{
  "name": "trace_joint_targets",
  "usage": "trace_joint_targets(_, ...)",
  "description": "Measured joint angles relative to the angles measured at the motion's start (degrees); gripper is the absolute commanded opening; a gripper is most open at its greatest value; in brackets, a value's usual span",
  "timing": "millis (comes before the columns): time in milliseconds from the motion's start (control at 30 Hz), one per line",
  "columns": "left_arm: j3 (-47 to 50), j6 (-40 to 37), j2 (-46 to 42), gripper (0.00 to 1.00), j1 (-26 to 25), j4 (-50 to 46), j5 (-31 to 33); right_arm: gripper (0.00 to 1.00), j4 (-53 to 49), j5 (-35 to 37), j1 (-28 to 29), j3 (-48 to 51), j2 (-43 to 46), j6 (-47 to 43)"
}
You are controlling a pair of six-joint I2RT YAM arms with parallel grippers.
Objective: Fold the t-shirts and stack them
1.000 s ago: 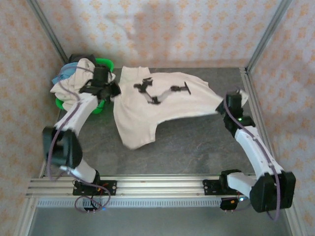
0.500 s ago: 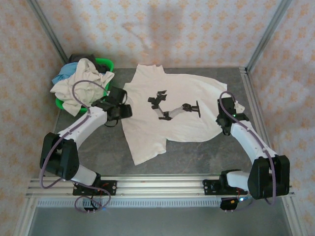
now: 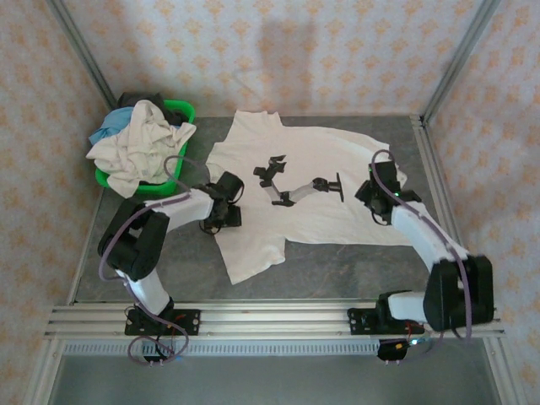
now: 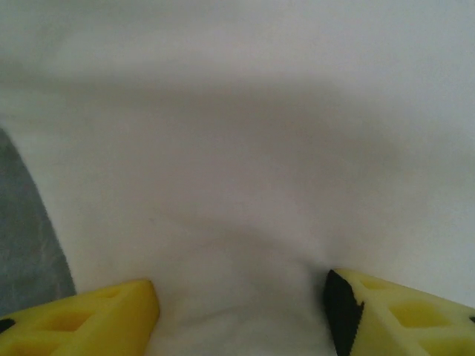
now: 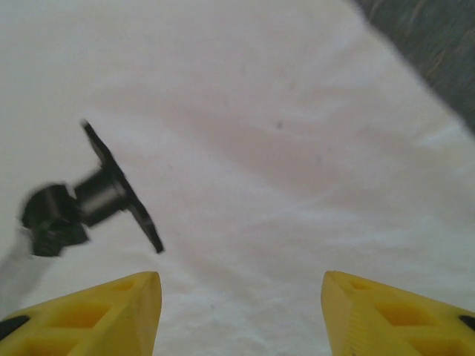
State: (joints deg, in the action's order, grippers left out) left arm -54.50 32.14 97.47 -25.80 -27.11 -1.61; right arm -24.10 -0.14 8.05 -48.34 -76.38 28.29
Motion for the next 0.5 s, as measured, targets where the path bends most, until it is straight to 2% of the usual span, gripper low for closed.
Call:
trace_joint_targets(100,5.4,2.9,-4.1,0.64,-2.4,1.0,1.1,0.61,0.6,-1.3,0.4,0.0,-3.8,0.0)
trace_joint_targets(300,13.1,8.5,-11.3,0.63,-4.6,2.1,2.7,0.63,2.5,-1.8,0.5,0.0,-3.9,0.0)
trace_joint_targets(500,19.8,12.6,-19.4,0.69,-5.3,1.8,3.1,0.66,2.2,-1.6,0.5,0.1,-3.7,0.0)
